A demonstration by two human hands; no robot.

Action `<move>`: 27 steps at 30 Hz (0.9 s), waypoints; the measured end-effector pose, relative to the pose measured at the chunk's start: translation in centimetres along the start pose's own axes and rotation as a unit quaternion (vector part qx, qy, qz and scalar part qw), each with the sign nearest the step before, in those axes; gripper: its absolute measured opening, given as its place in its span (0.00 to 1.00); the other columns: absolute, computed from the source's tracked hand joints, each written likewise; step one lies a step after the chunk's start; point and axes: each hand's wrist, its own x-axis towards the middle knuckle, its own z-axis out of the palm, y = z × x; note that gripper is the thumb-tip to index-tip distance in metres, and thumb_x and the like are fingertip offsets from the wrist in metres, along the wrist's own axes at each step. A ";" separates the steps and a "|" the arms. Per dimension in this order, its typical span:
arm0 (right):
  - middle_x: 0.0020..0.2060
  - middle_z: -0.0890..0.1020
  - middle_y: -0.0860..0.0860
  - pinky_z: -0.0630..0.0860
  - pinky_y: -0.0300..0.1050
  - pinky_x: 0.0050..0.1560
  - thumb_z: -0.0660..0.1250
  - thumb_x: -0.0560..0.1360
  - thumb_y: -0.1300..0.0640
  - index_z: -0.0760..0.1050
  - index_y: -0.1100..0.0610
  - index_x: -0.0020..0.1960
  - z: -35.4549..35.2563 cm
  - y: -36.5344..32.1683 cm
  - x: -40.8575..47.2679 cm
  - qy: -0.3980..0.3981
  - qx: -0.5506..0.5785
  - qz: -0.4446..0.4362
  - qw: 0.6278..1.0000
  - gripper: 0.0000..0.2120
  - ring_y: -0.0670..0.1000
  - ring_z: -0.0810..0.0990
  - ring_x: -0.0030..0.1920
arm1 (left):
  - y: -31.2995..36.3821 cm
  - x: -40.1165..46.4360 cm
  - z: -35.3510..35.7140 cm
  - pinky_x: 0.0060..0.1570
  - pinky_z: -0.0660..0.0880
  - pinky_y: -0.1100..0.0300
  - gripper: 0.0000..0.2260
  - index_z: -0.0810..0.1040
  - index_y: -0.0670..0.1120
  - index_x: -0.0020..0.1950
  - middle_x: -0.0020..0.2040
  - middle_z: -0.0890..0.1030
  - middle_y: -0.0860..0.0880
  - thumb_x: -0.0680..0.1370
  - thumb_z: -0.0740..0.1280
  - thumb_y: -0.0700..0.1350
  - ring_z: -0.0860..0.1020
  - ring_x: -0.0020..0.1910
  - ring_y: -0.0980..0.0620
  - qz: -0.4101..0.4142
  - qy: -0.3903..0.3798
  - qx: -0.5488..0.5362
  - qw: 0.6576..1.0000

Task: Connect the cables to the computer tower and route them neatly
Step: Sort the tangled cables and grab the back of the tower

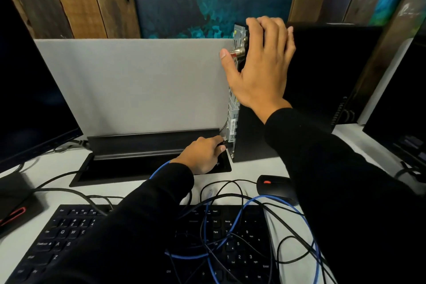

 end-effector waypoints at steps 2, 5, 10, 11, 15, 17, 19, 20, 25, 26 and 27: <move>0.68 0.75 0.55 0.55 0.62 0.78 0.60 0.78 0.36 0.72 0.57 0.71 0.0 0.1 0.0 0.000 0.009 -0.001 1.000 0.32 0.59 0.68 0.74 | 0.3 0.2 0.3 0.43 0.75 0.50 0.06 0.72 0.52 0.56 0.42 0.79 0.49 0.86 0.57 0.52 0.78 0.40 0.48 -0.001 0.002 -0.002 1.000; 0.68 0.75 0.55 0.56 0.62 0.78 0.61 0.77 0.36 0.73 0.57 0.71 0.0 0.4 -0.2 0.002 0.016 -0.006 1.000 0.32 0.59 0.69 0.73 | 0.9 0.6 0.4 0.48 0.77 0.47 0.06 0.73 0.52 0.56 0.45 0.80 0.49 0.85 0.58 0.51 0.78 0.44 0.46 0.000 0.008 -0.003 1.000; 0.65 0.76 0.55 0.56 0.63 0.78 0.63 0.74 0.35 0.74 0.57 0.68 0.3 -0.3 0.0 0.017 0.022 0.012 1.000 0.32 0.60 0.70 0.72 | 1.0 0.8 0.0 0.44 0.77 0.46 0.08 0.74 0.50 0.55 0.42 0.80 0.48 0.85 0.58 0.52 0.78 0.40 0.47 0.012 0.005 0.027 1.000; 0.65 0.77 0.55 0.56 0.63 0.78 0.63 0.73 0.35 0.75 0.57 0.68 0.3 -0.4 0.1 0.020 0.024 0.016 0.999 0.32 0.60 0.71 0.72 | 1.0 0.8 -0.1 0.44 0.77 0.46 0.08 0.74 0.51 0.54 0.42 0.80 0.48 0.85 0.58 0.52 0.78 0.40 0.46 0.015 0.005 0.029 0.999; 0.63 0.77 0.56 0.57 0.63 0.77 0.64 0.72 0.35 0.75 0.58 0.67 0.2 -0.4 0.1 0.021 0.028 0.014 0.999 0.33 0.61 0.71 0.70 | 0.9 1.3 0.2 0.46 0.79 0.44 0.11 0.75 0.52 0.55 0.43 0.81 0.49 0.82 0.56 0.55 0.79 0.41 0.47 0.016 -0.006 0.027 0.999; 0.63 0.77 0.57 0.57 0.64 0.77 0.65 0.71 0.36 0.76 0.59 0.67 0.3 -0.5 0.1 0.025 0.032 0.011 0.999 0.33 0.61 0.72 0.70 | 0.9 1.7 -0.1 0.47 0.79 0.45 0.13 0.76 0.54 0.57 0.46 0.82 0.49 0.80 0.55 0.56 0.80 0.43 0.47 0.017 -0.014 0.032 0.999; 0.62 0.77 0.57 0.57 0.65 0.76 0.66 0.71 0.36 0.76 0.59 0.66 0.4 -0.8 0.2 0.030 0.039 0.015 0.999 0.34 0.62 0.72 0.69 | 0.9 1.9 -0.5 0.48 0.79 0.46 0.13 0.76 0.55 0.58 0.47 0.83 0.50 0.80 0.56 0.55 0.81 0.44 0.48 0.027 -0.024 0.038 0.999; 0.62 0.77 0.57 0.57 0.65 0.76 0.66 0.70 0.36 0.76 0.60 0.66 0.4 -0.9 0.2 0.031 0.041 0.018 0.998 0.34 0.62 0.72 0.69 | 1.0 2.0 -0.7 0.49 0.79 0.47 0.12 0.76 0.55 0.58 0.48 0.83 0.50 0.80 0.57 0.54 0.82 0.44 0.49 0.031 -0.029 0.037 0.998; 0.60 0.77 0.57 0.57 0.64 0.76 0.66 0.69 0.36 0.76 0.60 0.64 0.4 -1.1 0.2 0.035 0.043 0.025 0.998 0.34 0.62 0.72 0.69 | 1.1 2.0 -0.3 0.49 0.79 0.48 0.13 0.77 0.55 0.60 0.50 0.84 0.51 0.80 0.57 0.55 0.82 0.45 0.49 0.033 -0.015 0.025 0.999; 0.60 0.77 0.57 0.58 0.64 0.76 0.66 0.69 0.36 0.76 0.60 0.64 0.4 -1.2 0.2 0.034 0.045 0.025 0.998 0.34 0.62 0.72 0.69 | 1.2 1.9 -0.2 0.49 0.79 0.48 0.12 0.77 0.55 0.60 0.50 0.84 0.50 0.81 0.58 0.55 0.82 0.46 0.48 0.035 -0.008 0.026 0.999; 0.60 0.77 0.57 0.58 0.64 0.76 0.66 0.69 0.36 0.76 0.60 0.64 0.5 -1.4 0.2 0.033 0.046 0.024 0.998 0.34 0.63 0.72 0.69 | 1.3 1.8 -0.1 0.49 0.78 0.48 0.11 0.77 0.53 0.60 0.50 0.84 0.49 0.82 0.60 0.53 0.81 0.46 0.47 0.037 0.001 0.023 0.999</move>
